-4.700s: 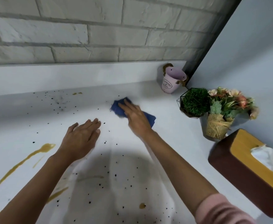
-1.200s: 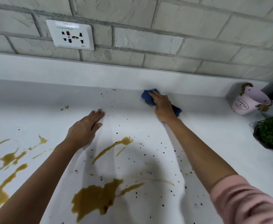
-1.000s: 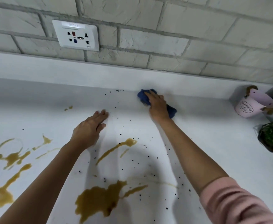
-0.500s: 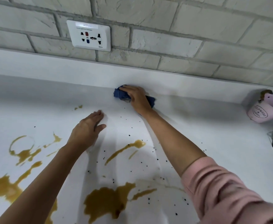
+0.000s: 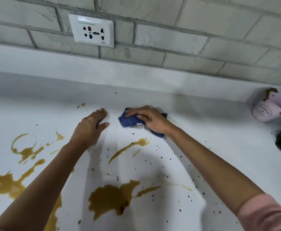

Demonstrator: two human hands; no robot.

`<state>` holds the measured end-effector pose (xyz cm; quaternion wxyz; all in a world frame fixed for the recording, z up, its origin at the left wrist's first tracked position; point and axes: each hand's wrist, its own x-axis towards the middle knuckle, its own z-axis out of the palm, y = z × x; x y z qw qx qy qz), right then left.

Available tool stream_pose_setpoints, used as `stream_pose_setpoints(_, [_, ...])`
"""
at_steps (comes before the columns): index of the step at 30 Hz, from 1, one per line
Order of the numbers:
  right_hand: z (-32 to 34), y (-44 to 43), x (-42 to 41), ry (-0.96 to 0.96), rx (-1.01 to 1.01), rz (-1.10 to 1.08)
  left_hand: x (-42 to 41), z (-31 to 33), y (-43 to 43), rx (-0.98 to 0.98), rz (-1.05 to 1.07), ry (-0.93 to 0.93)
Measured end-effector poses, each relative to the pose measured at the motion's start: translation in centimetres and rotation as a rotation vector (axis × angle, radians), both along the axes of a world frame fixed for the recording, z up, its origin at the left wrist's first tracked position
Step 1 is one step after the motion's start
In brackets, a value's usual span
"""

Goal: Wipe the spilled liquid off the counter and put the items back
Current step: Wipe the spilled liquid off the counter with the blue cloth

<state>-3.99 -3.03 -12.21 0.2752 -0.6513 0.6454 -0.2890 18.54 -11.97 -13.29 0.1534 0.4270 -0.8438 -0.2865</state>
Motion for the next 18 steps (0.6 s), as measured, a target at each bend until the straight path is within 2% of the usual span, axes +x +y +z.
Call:
stream_pose_setpoints(2, [1.2,0.8,-0.8,-0.042,0.063,0.023,0.0,0.0,0.1,0.001,0.002,0.003])
stream_pose_setpoints(6, [3.6,-5.3,-1.5,-0.016,-0.08,-0.049,0.0,0.2,0.1,-0.005,-0.016,-0.009])
stream_pose_setpoints(11, [0.3,-12.5,1.5,0.057,-0.074,-0.156,0.0,-0.1,-0.1,0.003,0.002,0.006])
stream_pose_setpoints(14, [-0.6,-11.9,1.8,0.115,-0.103,-0.082,0.0,0.0,-0.2,0.006,-0.013,0.023])
stream_pose_setpoints(18, [0.2,-7.5,1.7,0.021,-0.01,-0.026,0.6,0.6,-0.6,0.018,-0.053,0.019])
